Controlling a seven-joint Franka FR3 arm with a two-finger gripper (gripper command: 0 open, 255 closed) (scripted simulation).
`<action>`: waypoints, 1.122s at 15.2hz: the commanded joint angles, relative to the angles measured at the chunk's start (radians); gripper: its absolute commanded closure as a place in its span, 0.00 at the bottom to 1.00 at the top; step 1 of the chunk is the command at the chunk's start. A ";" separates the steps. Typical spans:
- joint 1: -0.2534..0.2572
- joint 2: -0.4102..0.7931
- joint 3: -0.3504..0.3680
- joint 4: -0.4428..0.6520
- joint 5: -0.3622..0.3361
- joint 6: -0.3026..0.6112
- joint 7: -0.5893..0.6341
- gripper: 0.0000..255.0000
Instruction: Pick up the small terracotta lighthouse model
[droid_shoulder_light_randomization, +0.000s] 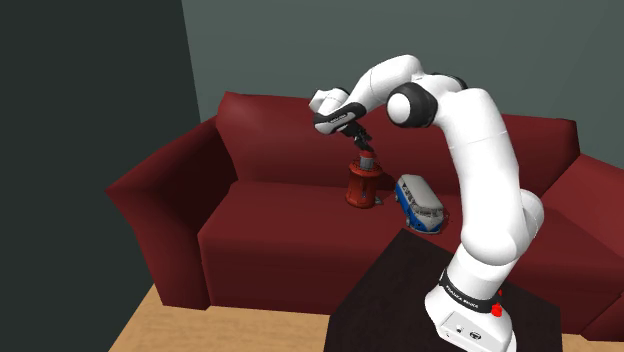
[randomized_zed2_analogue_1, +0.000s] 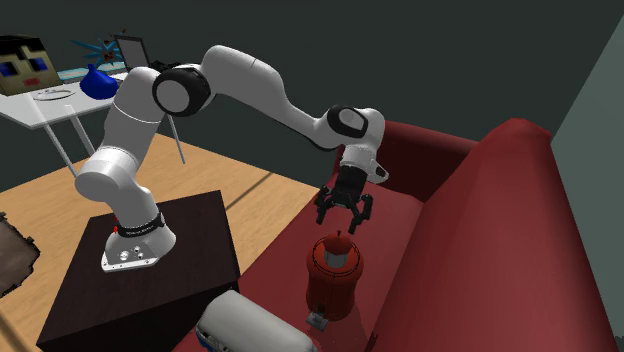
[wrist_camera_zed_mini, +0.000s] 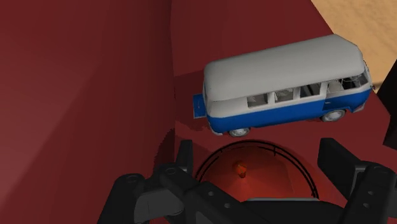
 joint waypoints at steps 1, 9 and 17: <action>-0.003 0.035 -0.002 0.029 -0.006 0.003 -0.005 0.00; -0.007 0.068 0.002 0.012 -0.001 0.039 0.029 1.00; -0.007 0.066 0.002 0.010 -0.001 0.040 0.029 1.00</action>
